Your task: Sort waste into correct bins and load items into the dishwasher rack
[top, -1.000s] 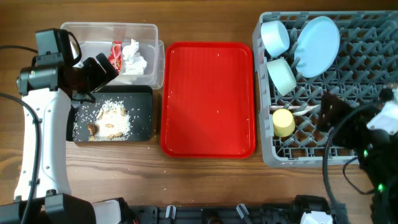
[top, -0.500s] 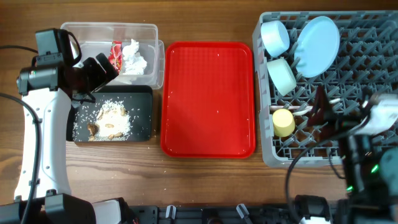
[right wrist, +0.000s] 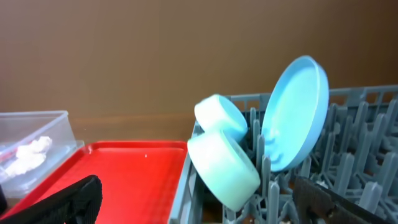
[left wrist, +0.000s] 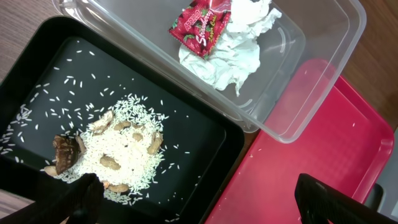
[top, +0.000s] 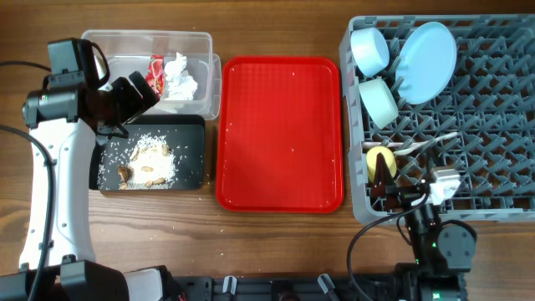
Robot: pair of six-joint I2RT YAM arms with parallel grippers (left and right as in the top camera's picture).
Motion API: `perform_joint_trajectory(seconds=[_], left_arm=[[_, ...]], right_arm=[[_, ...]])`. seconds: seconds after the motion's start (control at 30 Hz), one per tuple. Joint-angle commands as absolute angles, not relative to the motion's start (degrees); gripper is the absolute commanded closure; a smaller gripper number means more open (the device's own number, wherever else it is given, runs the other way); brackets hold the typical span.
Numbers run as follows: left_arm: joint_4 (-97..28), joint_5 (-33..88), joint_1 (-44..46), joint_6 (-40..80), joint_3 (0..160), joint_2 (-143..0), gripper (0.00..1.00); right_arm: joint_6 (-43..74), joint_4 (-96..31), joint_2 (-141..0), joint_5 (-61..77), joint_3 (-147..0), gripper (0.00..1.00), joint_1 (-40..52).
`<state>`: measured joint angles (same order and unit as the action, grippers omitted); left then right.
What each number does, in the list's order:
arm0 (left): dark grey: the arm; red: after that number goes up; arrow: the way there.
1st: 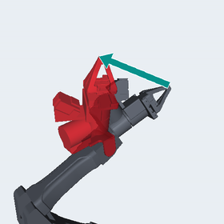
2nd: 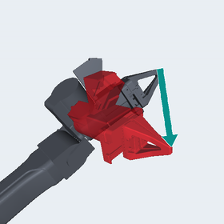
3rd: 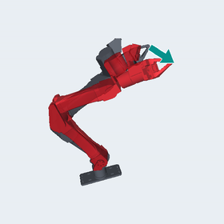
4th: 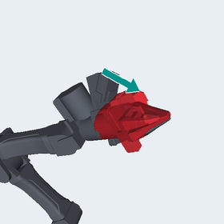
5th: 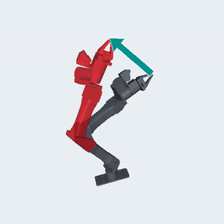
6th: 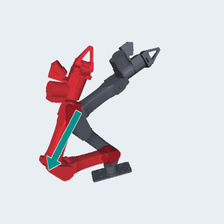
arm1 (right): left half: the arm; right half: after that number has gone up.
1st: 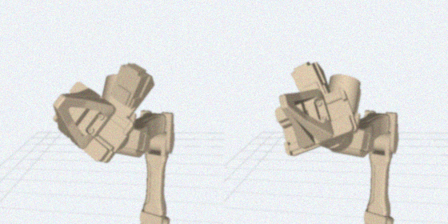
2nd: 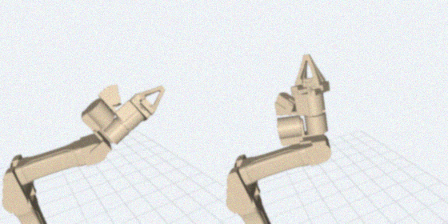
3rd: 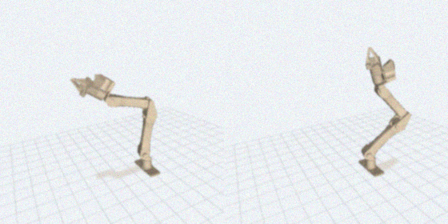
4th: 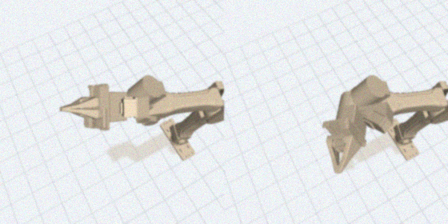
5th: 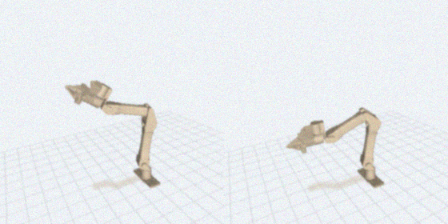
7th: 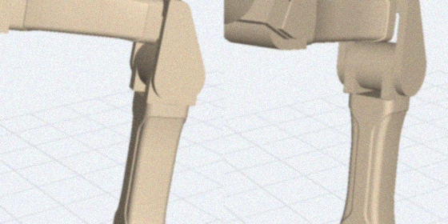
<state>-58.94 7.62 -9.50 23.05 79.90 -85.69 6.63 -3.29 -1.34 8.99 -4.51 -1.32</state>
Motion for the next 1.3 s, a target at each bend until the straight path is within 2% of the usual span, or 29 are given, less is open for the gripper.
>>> perform_joint_trajectory(seconds=[0.0,0.17,0.9,1.13,1.27], left_arm=[[-58.78,8.29,-9.76,22.79,80.68,-85.49,0.00],[-58.78,8.29,-9.76,22.79,80.68,-85.49,0.00],[-58.83,8.27,-9.78,22.79,80.68,-84.97,0.00],[-61.01,3.29,-9.47,22.72,79.94,-76.93,0.00],[-50.26,5.87,-9.47,20.67,72.71,-67.42,0.00]], right_arm=[[7.68,-2.57,-0.16,10.02,-2.31,0.00,-1.08],[7.66,1.04,-0.16,10.00,-0.25,0.01,-1.08],[7.66,0.84,-0.27,10.00,-0.30,0.00,-1.08],[7.66,0.84,-0.27,10.00,-0.30,0.00,-1.08],[7.64,0.84,-0.27,10.00,-0.30,0.00,-1.08]])
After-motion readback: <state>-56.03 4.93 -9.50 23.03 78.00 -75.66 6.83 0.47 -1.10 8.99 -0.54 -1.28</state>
